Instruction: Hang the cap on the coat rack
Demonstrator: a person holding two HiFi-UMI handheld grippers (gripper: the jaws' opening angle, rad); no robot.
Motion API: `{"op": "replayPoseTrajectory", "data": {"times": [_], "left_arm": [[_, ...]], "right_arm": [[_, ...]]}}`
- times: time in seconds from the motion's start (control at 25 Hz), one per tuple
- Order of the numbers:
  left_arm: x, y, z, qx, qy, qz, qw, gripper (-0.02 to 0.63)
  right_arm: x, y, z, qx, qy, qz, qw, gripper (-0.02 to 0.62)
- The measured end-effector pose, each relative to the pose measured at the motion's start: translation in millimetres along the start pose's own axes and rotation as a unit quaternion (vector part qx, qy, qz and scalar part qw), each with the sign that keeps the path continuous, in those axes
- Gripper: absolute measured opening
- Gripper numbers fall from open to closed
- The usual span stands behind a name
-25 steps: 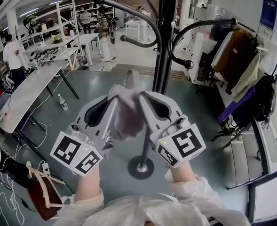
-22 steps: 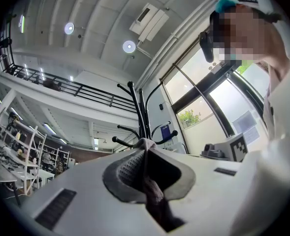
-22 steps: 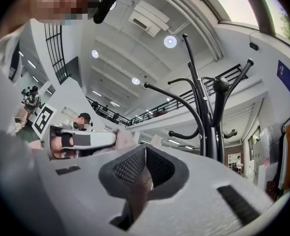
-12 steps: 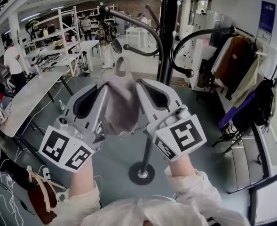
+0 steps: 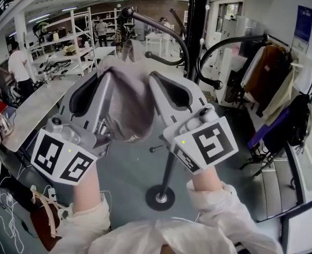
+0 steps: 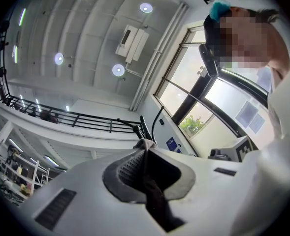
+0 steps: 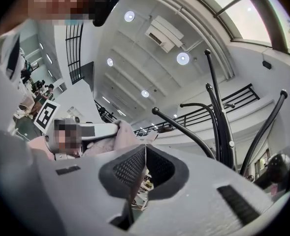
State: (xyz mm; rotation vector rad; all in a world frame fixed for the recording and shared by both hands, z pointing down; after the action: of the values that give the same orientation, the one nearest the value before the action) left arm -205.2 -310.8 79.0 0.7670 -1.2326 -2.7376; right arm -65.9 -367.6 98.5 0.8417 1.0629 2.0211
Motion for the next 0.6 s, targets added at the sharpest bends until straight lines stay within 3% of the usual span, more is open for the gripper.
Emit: {"op": "replayPoseTrajectory", "data": {"times": [0.6], "left_arm": [[20, -41, 1, -0.034, -0.031, -0.058, 0.9973, 0.028]], "right_arm": [[8, -29, -20, -0.038, -0.028, 0.022, 0.999, 0.005]]}}
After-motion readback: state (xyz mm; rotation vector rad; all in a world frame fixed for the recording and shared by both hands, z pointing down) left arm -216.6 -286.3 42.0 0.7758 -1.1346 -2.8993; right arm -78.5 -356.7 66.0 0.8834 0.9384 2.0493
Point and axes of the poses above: the fingertips, and each gripper's own axes: z backward along the fingers, x to its left, y out of its underside, the point moved 6 cm from there along z, backward along the fingers, and after that the axes turned 12 degrees about -z, right-handed, at the moved point
